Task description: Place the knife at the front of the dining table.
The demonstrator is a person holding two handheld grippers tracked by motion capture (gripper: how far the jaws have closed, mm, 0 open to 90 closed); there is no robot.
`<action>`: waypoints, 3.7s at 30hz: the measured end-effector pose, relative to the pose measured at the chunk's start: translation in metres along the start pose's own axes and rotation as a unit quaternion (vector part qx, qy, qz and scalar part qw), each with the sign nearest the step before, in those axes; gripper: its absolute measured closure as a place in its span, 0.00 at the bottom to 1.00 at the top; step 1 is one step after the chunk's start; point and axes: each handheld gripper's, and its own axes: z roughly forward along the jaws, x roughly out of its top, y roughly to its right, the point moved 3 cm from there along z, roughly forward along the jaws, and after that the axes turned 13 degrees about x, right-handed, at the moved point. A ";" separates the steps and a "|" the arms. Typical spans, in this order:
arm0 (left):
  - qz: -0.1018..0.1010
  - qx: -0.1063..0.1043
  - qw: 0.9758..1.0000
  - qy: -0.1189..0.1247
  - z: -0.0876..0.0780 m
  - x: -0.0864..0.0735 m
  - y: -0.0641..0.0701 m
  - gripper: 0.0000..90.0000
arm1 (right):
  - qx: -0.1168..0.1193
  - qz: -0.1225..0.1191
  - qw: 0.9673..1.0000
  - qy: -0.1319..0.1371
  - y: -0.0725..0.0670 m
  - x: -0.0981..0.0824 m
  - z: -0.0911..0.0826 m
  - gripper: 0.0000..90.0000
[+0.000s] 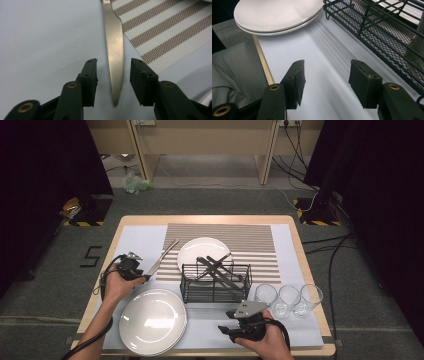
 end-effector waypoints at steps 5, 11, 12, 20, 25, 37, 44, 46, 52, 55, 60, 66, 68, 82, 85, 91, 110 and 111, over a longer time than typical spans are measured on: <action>-0.009 -0.013 1.000 -0.004 -0.002 -0.007 0.000 0.73 | 0.001 -0.002 1.000 -0.001 0.000 0.000 0.001 0.51; 0.000 -0.007 1.000 -0.015 -0.003 -0.006 0.002 0.84 | 0.001 0.001 1.000 -0.001 0.000 0.000 0.001 0.51; 0.009 -0.006 1.000 -0.017 -0.003 -0.005 0.004 0.86 | 0.001 0.001 1.000 -0.001 0.000 0.000 0.001 0.51; 0.019 -0.012 0.999 -0.025 -0.004 -0.001 0.011 0.87 | 0.003 0.001 1.000 0.001 0.000 0.001 0.001 0.51; 0.021 -0.017 0.999 -0.024 -0.001 0.003 0.013 0.87 | 0.002 0.002 1.000 0.000 0.000 0.001 0.001 0.51; 0.048 -0.020 0.998 -0.025 0.004 0.018 0.023 0.87 | 0.002 0.001 1.000 0.001 0.001 0.000 0.001 0.51; 0.056 -0.029 0.998 -0.025 0.006 0.027 0.029 0.87 | 0.002 0.002 1.000 0.001 0.001 0.001 0.000 0.52; 0.058 -0.030 0.998 -0.024 0.007 0.029 0.031 0.87 | 0.001 0.002 1.000 0.002 0.001 0.000 0.000 0.52; 0.067 -0.034 0.997 -0.022 0.009 0.035 0.038 0.86 | 0.001 0.002 1.000 0.003 0.001 0.001 -0.001 0.52; 0.069 -0.037 0.997 -0.022 0.010 0.038 0.042 0.86 | 0.001 0.003 1.000 0.002 0.001 0.000 -0.001 0.51; 0.072 -0.040 0.996 -0.023 0.013 0.040 0.044 0.86 | 0.000 0.001 1.000 0.003 0.001 0.000 -0.001 0.52; 0.079 -0.037 0.996 -0.022 0.014 0.042 0.045 0.85 | 0.000 0.001 1.000 0.003 0.001 0.000 -0.001 0.51; 0.079 -0.036 0.996 -0.020 0.014 0.042 0.045 0.84 | 0.000 0.001 1.000 0.003 0.001 0.000 -0.001 0.51; 0.070 -0.023 0.997 0.030 0.001 0.044 0.043 0.65 | 0.002 0.002 1.000 0.006 0.000 0.001 -0.002 0.51; 0.060 -0.026 0.996 0.063 -0.005 0.042 0.040 0.54 | 0.001 0.001 1.000 0.008 0.000 0.002 -0.002 0.50; 0.039 -0.013 0.992 0.117 -0.025 0.036 0.034 0.30 | -0.002 0.000 1.000 0.016 0.001 0.004 -0.006 0.50; -0.030 -0.056 0.971 0.231 -0.076 -0.020 0.026 0.20 | -0.011 0.006 0.999 0.051 -0.001 0.011 -0.025 0.49; -0.033 -0.058 0.970 0.233 -0.076 -0.021 0.027 0.20 | -0.013 0.001 0.999 0.052 -0.001 0.012 -0.025 0.49</action>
